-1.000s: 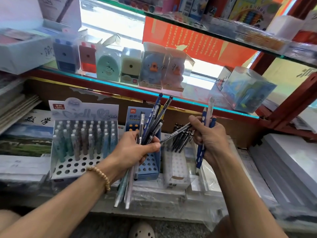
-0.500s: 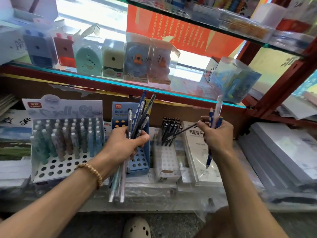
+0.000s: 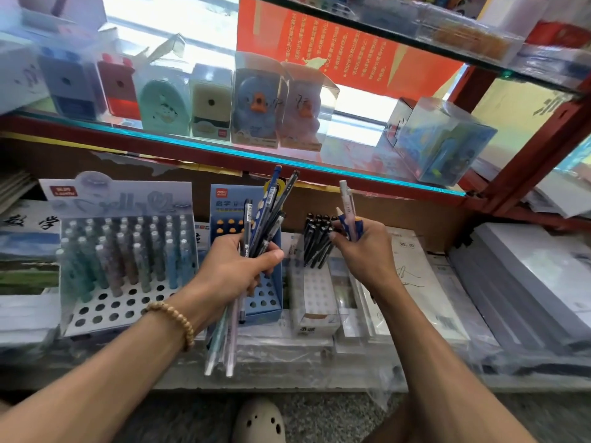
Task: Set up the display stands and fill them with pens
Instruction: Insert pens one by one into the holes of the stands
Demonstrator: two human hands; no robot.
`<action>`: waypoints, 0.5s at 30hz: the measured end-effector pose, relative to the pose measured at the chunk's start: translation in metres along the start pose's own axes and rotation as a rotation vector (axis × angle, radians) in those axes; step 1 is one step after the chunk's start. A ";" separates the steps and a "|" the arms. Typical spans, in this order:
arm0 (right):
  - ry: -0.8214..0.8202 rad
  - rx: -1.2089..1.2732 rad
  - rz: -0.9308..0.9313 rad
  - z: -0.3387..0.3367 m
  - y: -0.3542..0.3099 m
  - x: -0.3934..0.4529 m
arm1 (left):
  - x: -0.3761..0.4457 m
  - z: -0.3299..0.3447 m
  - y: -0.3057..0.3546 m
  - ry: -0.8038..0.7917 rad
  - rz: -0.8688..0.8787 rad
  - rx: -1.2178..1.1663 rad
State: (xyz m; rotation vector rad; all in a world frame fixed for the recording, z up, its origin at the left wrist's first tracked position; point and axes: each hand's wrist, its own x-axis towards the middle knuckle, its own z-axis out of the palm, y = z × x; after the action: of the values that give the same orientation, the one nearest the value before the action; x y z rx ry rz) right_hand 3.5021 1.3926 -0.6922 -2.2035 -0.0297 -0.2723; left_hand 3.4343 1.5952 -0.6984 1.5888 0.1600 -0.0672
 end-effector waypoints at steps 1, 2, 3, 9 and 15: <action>-0.043 0.007 -0.005 0.002 -0.001 0.000 | 0.000 0.000 0.000 0.001 -0.001 -0.005; -0.082 0.012 -0.012 0.004 -0.003 0.000 | 0.000 -0.001 0.001 0.002 -0.002 -0.008; -0.109 0.008 -0.020 0.006 -0.004 0.001 | 0.001 -0.001 0.001 0.002 -0.002 -0.011; -0.166 -0.060 -0.006 0.018 -0.004 0.006 | -0.001 -0.004 0.004 0.000 0.008 -0.013; -0.134 0.111 0.033 0.009 -0.011 0.006 | -0.003 -0.011 0.002 0.042 0.006 -0.034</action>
State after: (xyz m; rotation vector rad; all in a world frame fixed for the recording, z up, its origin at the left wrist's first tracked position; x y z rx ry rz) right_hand 3.5085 1.4059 -0.6870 -2.1064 -0.0800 -0.1018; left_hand 3.4310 1.6062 -0.6962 1.5572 0.1883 -0.0270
